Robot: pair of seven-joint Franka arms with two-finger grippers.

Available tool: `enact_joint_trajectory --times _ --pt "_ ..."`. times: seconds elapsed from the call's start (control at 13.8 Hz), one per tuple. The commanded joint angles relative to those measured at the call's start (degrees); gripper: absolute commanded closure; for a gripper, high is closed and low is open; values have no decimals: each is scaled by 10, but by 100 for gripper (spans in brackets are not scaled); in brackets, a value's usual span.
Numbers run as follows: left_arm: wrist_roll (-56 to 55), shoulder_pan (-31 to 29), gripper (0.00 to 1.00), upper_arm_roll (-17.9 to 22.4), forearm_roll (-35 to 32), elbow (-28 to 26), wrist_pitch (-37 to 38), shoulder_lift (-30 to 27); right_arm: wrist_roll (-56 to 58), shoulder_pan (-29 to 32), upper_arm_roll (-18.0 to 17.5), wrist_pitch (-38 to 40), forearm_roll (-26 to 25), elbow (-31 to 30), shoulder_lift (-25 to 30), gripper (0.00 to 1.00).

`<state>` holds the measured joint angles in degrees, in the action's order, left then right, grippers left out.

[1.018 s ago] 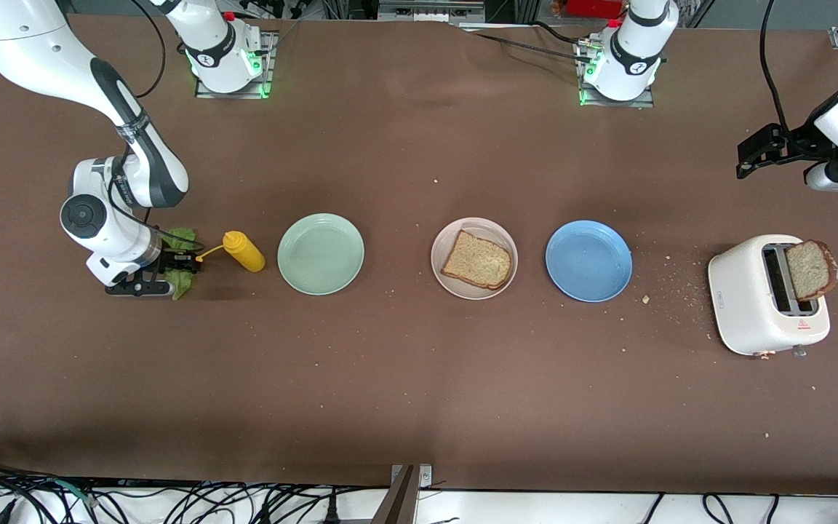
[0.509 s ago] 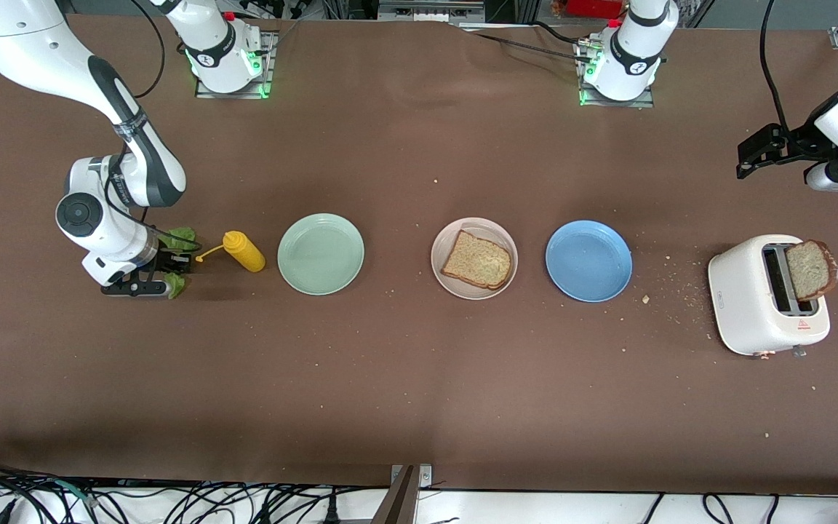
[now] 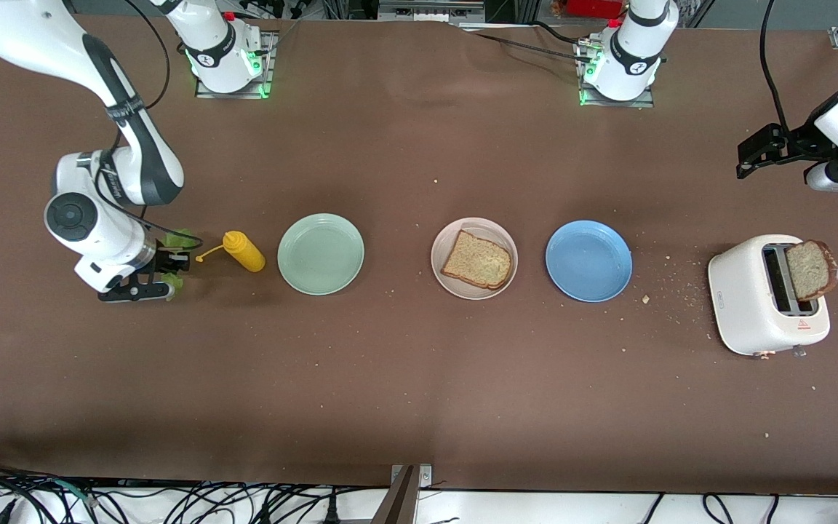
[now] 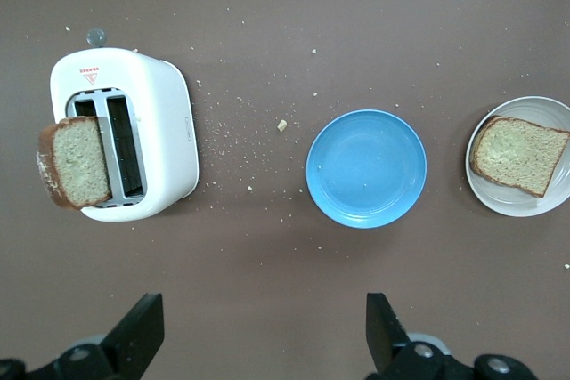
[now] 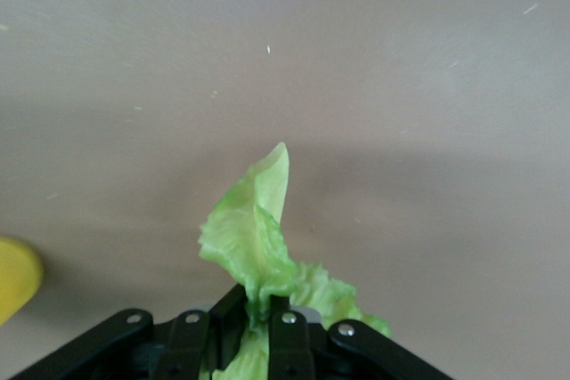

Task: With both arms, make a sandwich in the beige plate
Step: 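Lift the lettuce with the right gripper toward the beige plate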

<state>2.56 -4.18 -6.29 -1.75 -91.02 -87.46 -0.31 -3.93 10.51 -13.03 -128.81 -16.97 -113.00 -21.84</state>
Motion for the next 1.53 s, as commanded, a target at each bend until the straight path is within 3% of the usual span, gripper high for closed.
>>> enact_joint_trajectory --times 0.0,0.29,0.44,0.58,0.95,1.45 --pt "-4 -1 0 1 10 7 5 -3 30 2 -30 109 4 67 28 100" --pt "-4 -1 0 1 10 7 5 -3 47 -10 -97 224 8 152 59 100" --pt "-4 -1 0 1 10 7 5 -3 48 -21 -134 238 26 158 72 100" --pt "-4 -1 0 1 10 7 5 -3 40 -28 -193 226 68 159 71 100" --pt "-4 -1 0 1 10 7 5 -3 -52 -138 -206 43 120 157 -2 100" --pt "-4 -1 0 1 10 7 5 -3 -145 -248 -201 -243 114 160 -142 100"
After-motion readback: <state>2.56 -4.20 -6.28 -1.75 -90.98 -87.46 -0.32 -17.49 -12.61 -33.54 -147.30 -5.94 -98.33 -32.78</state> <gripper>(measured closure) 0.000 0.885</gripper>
